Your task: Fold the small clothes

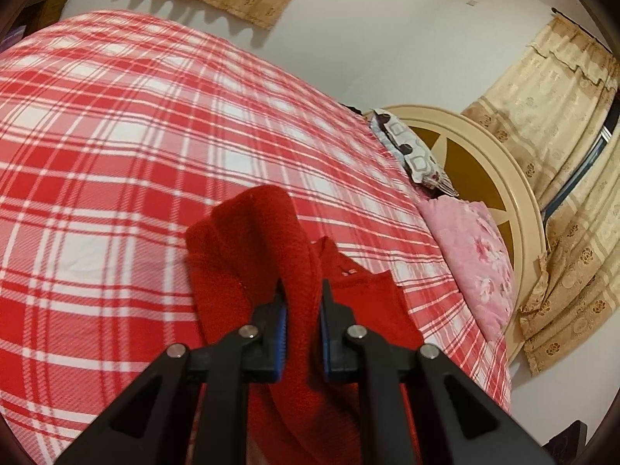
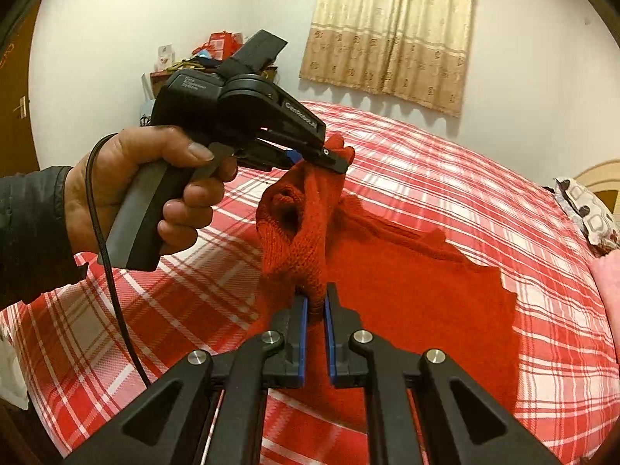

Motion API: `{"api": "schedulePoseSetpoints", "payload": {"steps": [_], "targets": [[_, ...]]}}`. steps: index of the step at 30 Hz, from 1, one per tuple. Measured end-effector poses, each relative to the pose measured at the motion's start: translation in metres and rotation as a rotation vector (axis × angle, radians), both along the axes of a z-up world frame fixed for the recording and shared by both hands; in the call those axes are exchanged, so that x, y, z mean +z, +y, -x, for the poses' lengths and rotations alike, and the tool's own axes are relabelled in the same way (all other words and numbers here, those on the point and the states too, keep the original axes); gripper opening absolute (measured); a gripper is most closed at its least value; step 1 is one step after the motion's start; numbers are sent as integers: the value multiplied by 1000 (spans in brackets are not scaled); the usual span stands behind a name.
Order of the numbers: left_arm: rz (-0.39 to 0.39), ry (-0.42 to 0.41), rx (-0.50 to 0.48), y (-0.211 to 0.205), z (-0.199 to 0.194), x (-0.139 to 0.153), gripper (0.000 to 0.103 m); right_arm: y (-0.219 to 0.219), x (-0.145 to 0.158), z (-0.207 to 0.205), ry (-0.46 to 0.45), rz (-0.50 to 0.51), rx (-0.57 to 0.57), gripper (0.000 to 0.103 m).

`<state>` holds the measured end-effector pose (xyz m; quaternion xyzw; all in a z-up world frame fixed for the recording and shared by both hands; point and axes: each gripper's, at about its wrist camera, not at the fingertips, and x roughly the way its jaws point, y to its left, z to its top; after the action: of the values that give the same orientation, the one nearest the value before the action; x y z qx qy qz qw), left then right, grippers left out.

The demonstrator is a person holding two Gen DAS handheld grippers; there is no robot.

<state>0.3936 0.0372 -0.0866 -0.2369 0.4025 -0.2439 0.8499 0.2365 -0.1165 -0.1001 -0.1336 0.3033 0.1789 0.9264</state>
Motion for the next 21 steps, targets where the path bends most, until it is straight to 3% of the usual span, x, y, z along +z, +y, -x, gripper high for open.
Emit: {"api": "schedulePoseSetpoints", "payload": {"steps": [21], "targets": [[-13,-35,-130,-92,-11,17,14,-80,8,20,17,-118,-126,7]]}}
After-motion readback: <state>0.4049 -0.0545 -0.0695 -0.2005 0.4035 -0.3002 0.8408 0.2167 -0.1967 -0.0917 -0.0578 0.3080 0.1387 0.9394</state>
